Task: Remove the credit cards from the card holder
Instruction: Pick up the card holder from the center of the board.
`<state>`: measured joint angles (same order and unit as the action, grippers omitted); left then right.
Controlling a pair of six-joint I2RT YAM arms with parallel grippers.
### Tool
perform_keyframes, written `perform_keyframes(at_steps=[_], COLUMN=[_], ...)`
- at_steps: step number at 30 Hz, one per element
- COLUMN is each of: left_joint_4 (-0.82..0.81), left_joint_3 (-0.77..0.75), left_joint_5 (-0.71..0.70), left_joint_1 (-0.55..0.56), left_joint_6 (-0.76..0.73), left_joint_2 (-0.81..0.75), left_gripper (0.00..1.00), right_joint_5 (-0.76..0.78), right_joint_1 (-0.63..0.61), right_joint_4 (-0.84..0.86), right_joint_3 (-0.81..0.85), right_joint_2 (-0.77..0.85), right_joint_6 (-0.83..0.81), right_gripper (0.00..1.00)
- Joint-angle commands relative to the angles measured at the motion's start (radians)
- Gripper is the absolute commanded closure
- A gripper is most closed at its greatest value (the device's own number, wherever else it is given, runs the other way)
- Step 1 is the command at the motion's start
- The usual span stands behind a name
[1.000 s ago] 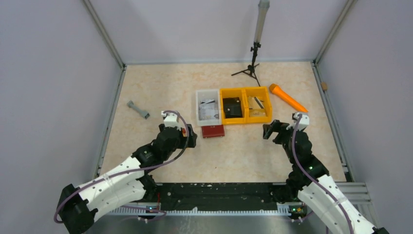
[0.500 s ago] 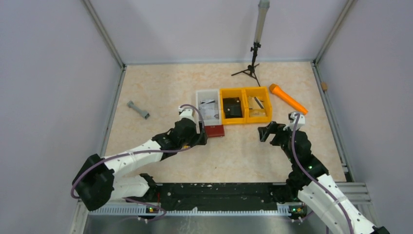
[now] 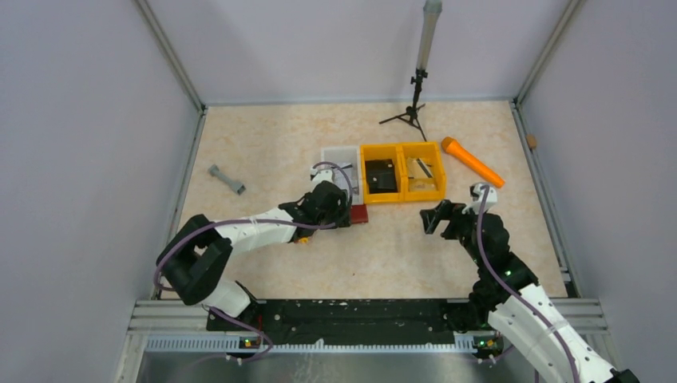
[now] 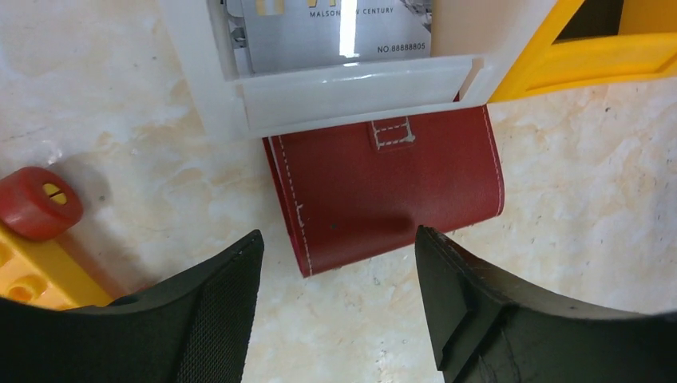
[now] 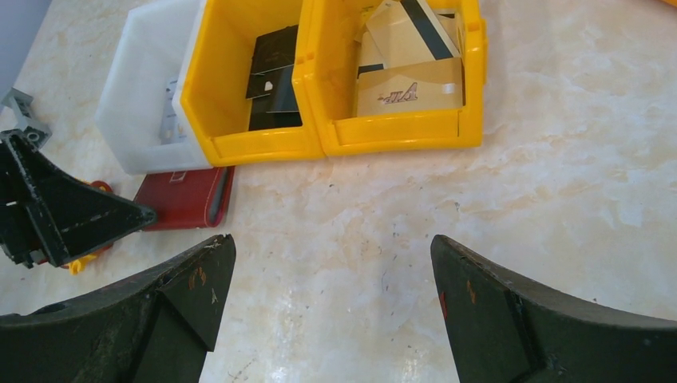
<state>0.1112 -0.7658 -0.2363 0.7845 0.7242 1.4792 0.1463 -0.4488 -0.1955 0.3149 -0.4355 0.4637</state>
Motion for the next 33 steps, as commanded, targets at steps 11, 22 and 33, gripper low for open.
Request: perform_keyframes(at_steps=[11, 22, 33], left_joint_4=[0.008, 0.047, 0.092], left_joint_3=[-0.041, -0.004, -0.054], left_joint_5=[0.175, 0.32, 0.27], left_joint_1=[0.013, 0.18, 0.235], left_joint_6=[-0.039, -0.122, -0.481], left_joint_2=[-0.041, -0.131, -0.189], left_gripper=[0.93, 1.0, 1.0], right_joint_5=[-0.072, -0.33, -0.663], right_joint_1=[-0.002, -0.002, -0.009], right_joint_4=[0.044, 0.1, 0.13], right_joint_3=[0.085, 0.108, 0.138], right_joint_2=[-0.077, -0.21, -0.36], right_joint_6=[0.001, 0.038, -0.069], right_gripper=[0.07, 0.07, 0.08])
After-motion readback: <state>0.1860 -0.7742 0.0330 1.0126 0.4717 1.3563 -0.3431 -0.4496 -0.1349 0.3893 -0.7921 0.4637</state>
